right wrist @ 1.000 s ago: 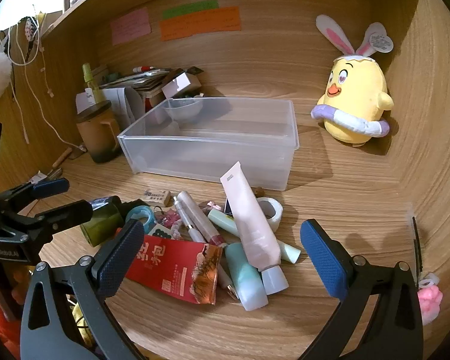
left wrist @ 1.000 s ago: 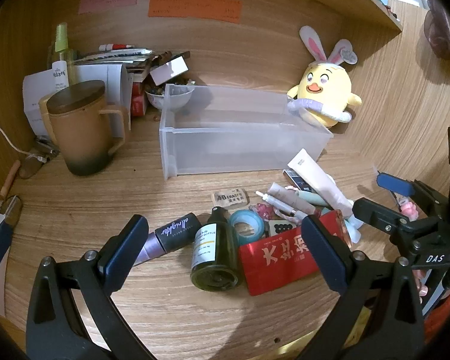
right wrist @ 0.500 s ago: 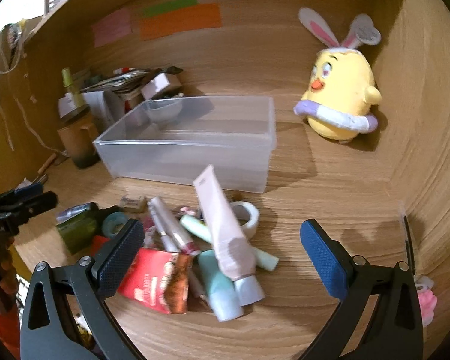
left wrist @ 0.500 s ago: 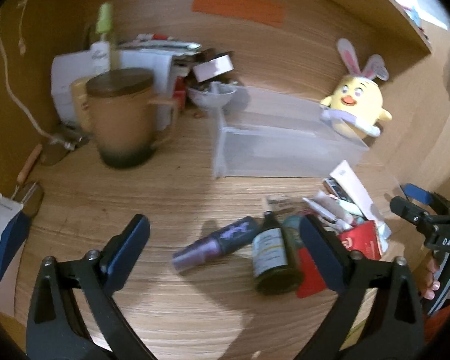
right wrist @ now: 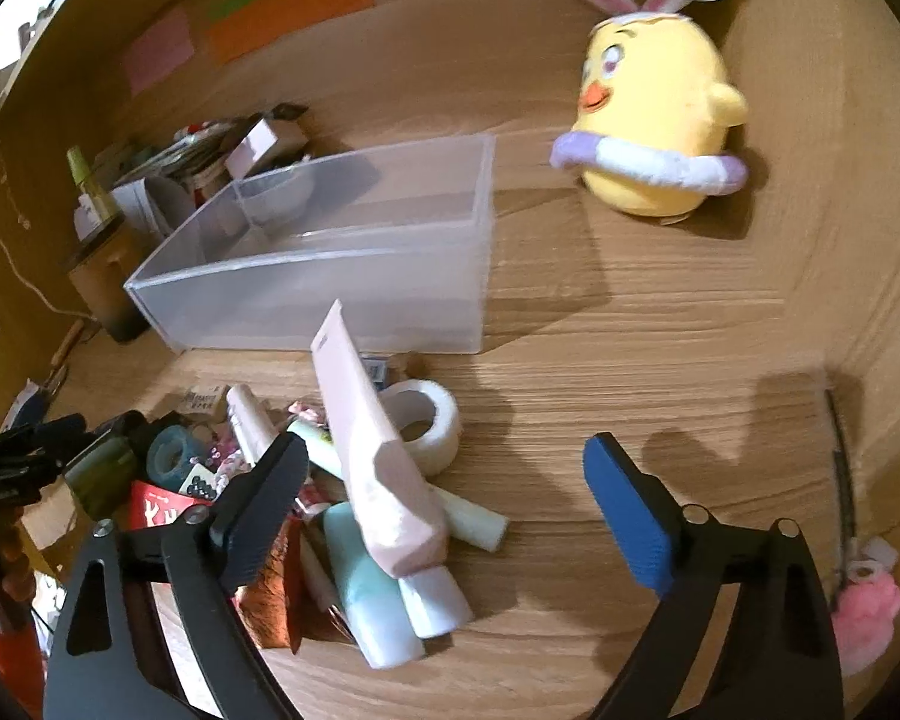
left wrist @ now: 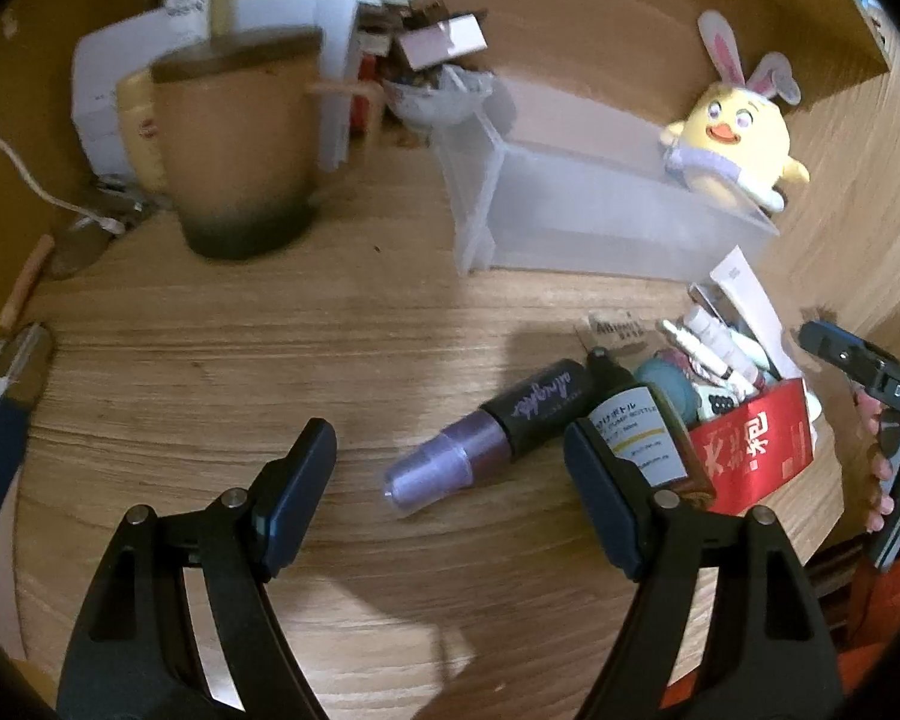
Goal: Organize objects
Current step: 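Grasp the black-and-lavender spray bottle with the left gripper while the right grasps the pink tube, then carry the spray bottle and pink tube over the clear plastic bin with both grippers, then open the left gripper over the bin while the right releases the pink tube inside, then grasp the dark green glass bottle with the left gripper while the right grasps the white tape roll, then carry the green bottle and white tape roll over the bin with both grippers, then lower the green bottle into the bin with the left gripper while the right releases the tape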
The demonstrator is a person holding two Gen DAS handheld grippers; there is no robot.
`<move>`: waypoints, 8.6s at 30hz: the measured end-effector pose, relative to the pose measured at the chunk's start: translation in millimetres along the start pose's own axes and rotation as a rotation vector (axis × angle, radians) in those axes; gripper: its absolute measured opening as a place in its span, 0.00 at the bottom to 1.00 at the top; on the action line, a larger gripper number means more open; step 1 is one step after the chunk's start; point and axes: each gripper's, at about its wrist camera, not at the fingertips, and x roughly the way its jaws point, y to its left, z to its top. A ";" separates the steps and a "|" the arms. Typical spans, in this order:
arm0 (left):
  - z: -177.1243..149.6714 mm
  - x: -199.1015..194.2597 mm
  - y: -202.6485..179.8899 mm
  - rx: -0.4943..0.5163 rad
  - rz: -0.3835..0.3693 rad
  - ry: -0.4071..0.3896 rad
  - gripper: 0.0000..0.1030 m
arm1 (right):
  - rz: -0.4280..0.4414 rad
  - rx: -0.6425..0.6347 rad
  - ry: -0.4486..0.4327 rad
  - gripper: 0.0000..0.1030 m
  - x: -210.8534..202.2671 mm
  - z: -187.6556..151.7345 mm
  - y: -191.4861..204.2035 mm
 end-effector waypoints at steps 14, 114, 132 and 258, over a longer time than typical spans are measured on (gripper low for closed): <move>19.2 23.3 -15.0 0.059 0.007 0.049 0.65 | 0.031 -0.088 0.086 0.48 24.6 -2.9 14.7; 144.9 24.7 -64.4 0.107 0.017 -0.168 0.60 | 0.007 -0.305 -0.095 0.56 38.2 108.3 72.7; 65.4 -6.7 -72.0 0.160 0.037 -0.101 0.69 | -0.019 -0.241 -0.092 0.70 -4.4 60.3 15.7; 133.4 28.4 -88.7 0.195 0.047 -0.141 0.72 | 0.002 -0.245 -0.094 0.74 14.6 92.6 50.9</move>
